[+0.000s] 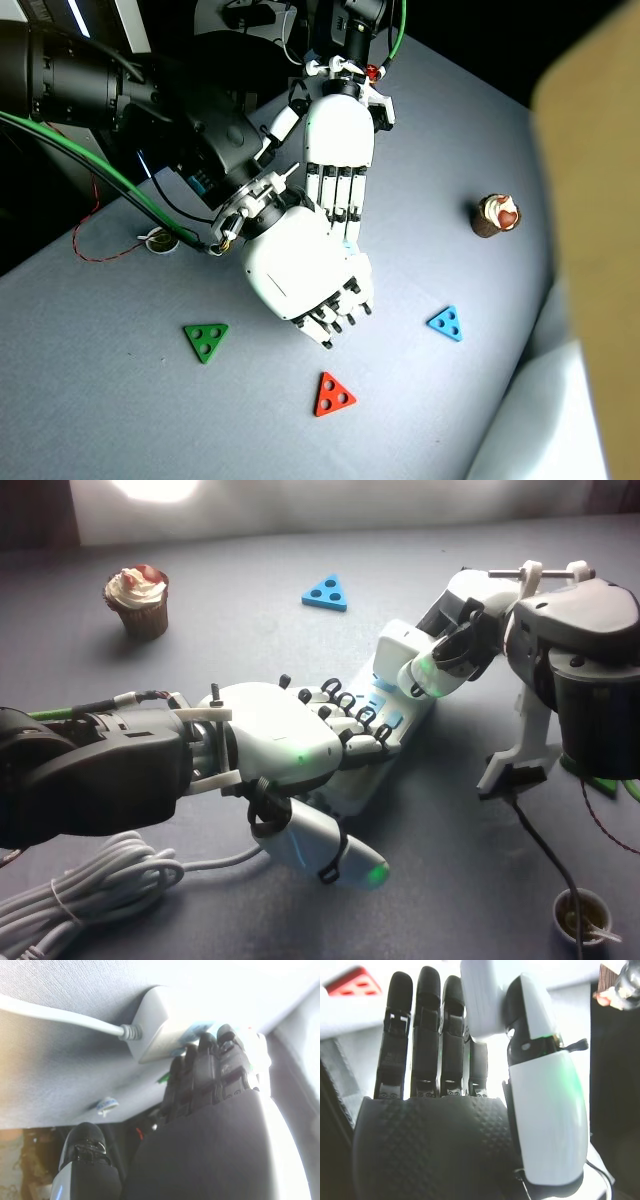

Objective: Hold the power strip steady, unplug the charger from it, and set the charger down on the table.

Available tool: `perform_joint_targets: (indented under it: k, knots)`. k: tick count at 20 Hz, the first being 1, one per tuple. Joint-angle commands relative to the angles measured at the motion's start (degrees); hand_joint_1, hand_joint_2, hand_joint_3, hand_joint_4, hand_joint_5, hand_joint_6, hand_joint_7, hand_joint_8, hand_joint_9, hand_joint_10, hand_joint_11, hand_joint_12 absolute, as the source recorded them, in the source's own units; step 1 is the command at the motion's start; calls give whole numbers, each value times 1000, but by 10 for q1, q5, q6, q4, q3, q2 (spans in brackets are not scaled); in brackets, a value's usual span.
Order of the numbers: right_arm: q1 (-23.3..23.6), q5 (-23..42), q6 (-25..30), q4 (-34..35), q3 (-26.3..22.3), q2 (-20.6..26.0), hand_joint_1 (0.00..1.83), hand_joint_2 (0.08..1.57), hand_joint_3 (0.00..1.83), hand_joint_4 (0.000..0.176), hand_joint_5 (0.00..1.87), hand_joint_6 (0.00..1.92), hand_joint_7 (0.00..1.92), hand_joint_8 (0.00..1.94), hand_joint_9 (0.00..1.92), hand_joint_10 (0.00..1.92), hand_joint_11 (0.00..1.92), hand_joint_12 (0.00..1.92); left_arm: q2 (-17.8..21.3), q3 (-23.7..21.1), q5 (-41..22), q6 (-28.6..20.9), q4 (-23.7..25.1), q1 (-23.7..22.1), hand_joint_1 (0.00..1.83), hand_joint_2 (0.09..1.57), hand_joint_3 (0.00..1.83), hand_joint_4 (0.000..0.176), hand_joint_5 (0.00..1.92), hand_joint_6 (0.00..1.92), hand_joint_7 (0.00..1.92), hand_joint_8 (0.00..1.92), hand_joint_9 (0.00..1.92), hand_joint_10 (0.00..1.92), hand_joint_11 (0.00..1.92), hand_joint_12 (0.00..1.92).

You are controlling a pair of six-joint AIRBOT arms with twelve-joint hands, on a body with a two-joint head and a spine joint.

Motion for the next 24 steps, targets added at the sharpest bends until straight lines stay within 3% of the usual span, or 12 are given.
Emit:
perform_joint_targets:
  k: [1,2,3,4,6,9,13,17,24]
  knots:
    - [-3,5,5,-29,0,6,1148,1130,5,0,933,987,1019,8,1070,11,757,739,-5,-1,-18,0,-2,2,19,1026,0,0,142,7,134,6,103,4,25,80]
    - [-4,4,5,-31,-1,6,1214,1096,6,0,948,1024,1116,559,1132,8,805,754,-5,-1,-18,0,-2,2,26,1026,0,0,136,3,127,2,99,2,19,77]
    - [-7,3,9,-39,-2,6,1225,1094,0,8,959,1019,1113,719,1171,10,833,765,-4,0,-18,0,-3,2,28,1025,0,0,138,4,130,3,101,2,18,77]
    - [-9,1,11,-46,-4,6,1232,1081,0,22,1005,927,1122,759,1219,18,861,798,-4,0,-18,0,-3,2,32,1025,0,0,144,6,135,5,106,4,23,79]
    - [-13,-1,16,-60,-8,6,1244,1053,0,28,1088,775,1174,692,1290,21,896,900,-3,0,-18,0,-3,2,25,1024,0,0,131,0,120,0,98,0,32,82]
    - [-15,-3,26,-88,-14,6,1249,1053,0,5,1053,830,1216,622,1337,19,910,950,-1,-1,-18,0,-5,2,29,1023,0,0,139,3,121,1,96,0,24,77]
    - [-15,-4,38,-127,-22,6,1242,1063,2,18,1042,855,1166,702,1317,4,874,961,0,-1,-18,0,-8,2,15,1025,1,0,128,0,118,0,92,0,22,75]
    - [-11,-4,45,-159,-23,8,1244,1064,0,3,1034,849,1179,700,1320,4,856,977,-1,-1,-18,0,-13,2,16,1031,3,0,120,2,114,6,85,5,5,65]
    - [-7,-4,49,-201,-27,20,1245,1064,1,0,1022,866,1186,689,1320,1,862,956,-4,2,-17,0,-34,4,18,1028,1,0,112,0,107,0,85,0,13,68]
